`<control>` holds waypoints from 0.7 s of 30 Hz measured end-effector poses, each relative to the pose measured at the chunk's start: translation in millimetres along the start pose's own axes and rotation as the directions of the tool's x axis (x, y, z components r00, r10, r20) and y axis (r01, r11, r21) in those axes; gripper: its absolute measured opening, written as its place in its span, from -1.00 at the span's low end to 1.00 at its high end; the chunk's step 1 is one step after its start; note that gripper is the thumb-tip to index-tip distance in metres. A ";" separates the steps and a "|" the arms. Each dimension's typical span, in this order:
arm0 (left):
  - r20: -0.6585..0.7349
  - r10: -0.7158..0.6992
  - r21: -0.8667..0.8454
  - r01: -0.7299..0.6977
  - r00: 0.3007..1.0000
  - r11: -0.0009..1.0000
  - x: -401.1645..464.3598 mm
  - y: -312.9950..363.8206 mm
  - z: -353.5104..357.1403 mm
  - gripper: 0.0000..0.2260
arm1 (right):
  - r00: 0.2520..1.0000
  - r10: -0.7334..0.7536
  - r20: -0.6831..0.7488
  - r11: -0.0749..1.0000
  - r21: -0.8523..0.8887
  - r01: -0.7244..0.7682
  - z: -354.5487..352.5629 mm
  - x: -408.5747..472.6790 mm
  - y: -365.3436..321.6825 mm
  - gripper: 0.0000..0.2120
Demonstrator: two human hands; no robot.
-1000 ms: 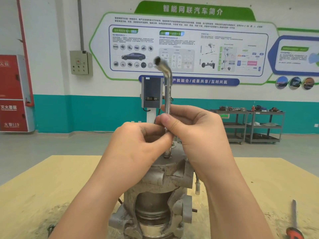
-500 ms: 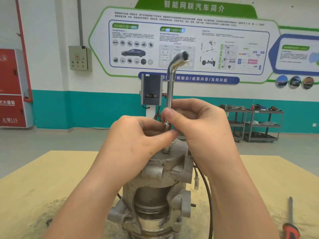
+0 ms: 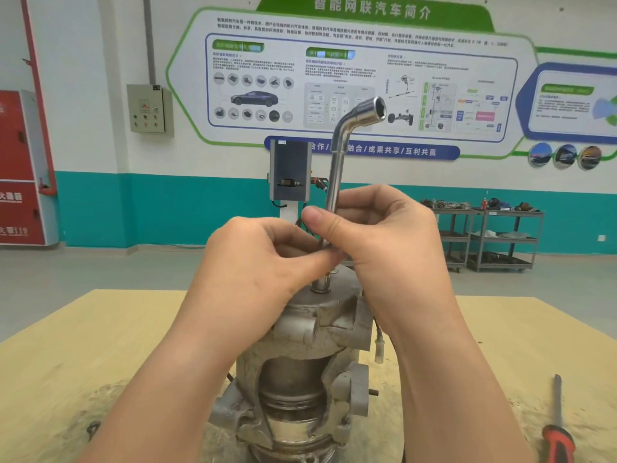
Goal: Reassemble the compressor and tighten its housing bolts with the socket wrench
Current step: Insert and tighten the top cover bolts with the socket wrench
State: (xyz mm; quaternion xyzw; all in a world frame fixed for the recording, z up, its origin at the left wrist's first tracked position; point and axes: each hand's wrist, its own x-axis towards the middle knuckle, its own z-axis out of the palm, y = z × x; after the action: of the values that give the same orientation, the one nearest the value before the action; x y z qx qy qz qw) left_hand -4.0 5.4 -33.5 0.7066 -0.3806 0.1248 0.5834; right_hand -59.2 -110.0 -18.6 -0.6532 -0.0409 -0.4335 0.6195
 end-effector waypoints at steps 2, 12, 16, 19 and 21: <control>0.007 0.006 0.016 -0.006 1.000 1.000 0.4 -1.2 0.6 -0.82 | 1.000 -0.002 0.018 0.999 -0.054 0.003 -1.0 0.8 -0.1 -0.80; 0.035 0.016 0.047 -0.017 0.999 0.999 -0.1 -1.4 2.1 -0.78 | 0.990 0.029 0.137 1.000 -0.016 -0.027 -7.2 0.7 -0.8 -0.87; 0.027 0.021 0.051 -0.022 0.999 0.998 1.3 -2.6 0.8 -0.89 | 0.999 0.010 0.045 0.996 -0.089 -0.006 -6.5 3.3 3.0 -0.82; 0.129 0.031 0.077 -0.041 0.991 0.996 1.8 -4.2 -2.0 -0.89 | 0.992 0.036 0.121 0.996 -0.082 -0.026 -6.1 2.9 3.2 -0.81; 0.166 0.033 0.082 -0.047 0.986 0.995 1.6 -5.2 -1.6 -0.85 | 0.989 0.046 0.139 0.999 -0.023 -0.043 -4.6 2.0 3.8 -0.83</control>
State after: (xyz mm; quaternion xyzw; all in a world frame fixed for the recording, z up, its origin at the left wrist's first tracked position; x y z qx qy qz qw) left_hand 1.0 6.3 -35.8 0.7310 -0.4358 0.0943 0.5166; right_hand -58.1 -115.7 -21.0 -0.6886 -0.0650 -0.3733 0.6182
